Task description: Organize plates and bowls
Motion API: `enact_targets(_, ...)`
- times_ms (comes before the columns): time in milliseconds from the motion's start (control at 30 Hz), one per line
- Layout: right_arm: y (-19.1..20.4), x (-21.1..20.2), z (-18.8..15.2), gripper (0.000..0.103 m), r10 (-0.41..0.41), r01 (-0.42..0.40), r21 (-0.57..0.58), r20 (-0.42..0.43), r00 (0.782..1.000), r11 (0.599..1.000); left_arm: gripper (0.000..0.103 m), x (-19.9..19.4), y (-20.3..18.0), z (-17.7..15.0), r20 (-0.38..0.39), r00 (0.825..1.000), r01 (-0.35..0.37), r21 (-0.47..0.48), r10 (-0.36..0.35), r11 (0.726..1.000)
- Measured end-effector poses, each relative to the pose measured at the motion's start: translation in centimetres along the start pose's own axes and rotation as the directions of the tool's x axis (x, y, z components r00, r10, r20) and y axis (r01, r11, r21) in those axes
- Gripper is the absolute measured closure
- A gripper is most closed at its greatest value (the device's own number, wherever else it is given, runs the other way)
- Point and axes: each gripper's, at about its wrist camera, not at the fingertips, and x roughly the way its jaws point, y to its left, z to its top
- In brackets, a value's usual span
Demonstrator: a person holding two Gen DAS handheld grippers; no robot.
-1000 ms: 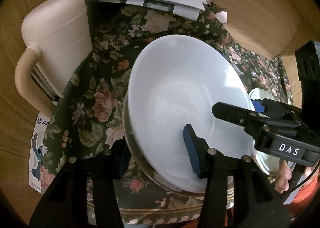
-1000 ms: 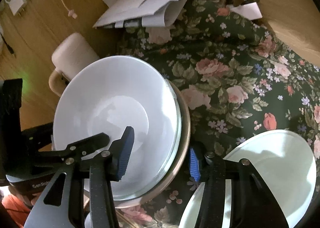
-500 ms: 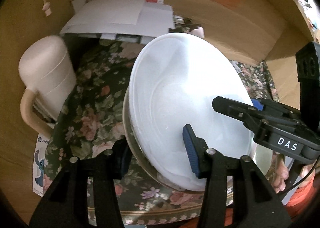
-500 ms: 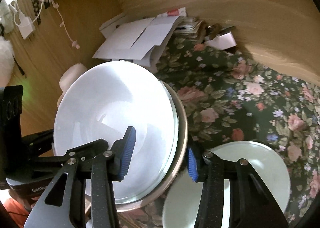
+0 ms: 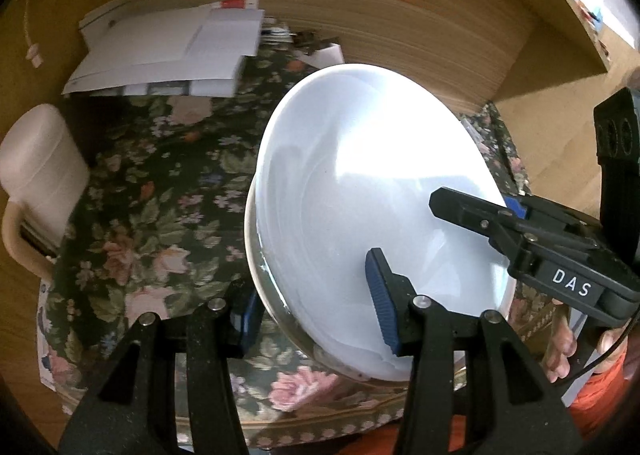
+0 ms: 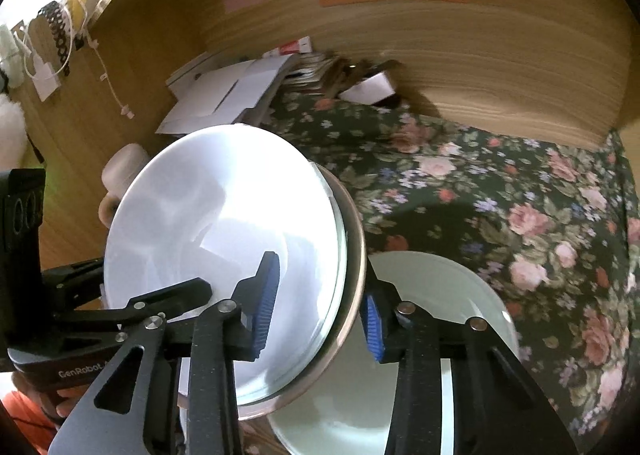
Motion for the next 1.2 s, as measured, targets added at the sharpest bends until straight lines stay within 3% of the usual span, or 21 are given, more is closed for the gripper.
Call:
enact_targets(633,-5.4,-4.1,-3.2,0.072,-0.087,0.085,0.112,0.015,0.996,0.99,0.055,2.1,-6.9,-0.5,-0.048,0.996,0.083,0.1,-0.078,0.992)
enact_targets(1200,-8.4,-1.4,-5.1,0.071,-0.071,0.08,0.195,-0.052,0.996,0.978,0.055,6.0,-7.9,-0.7,-0.139,0.989,0.075,0.11,-0.059,0.991)
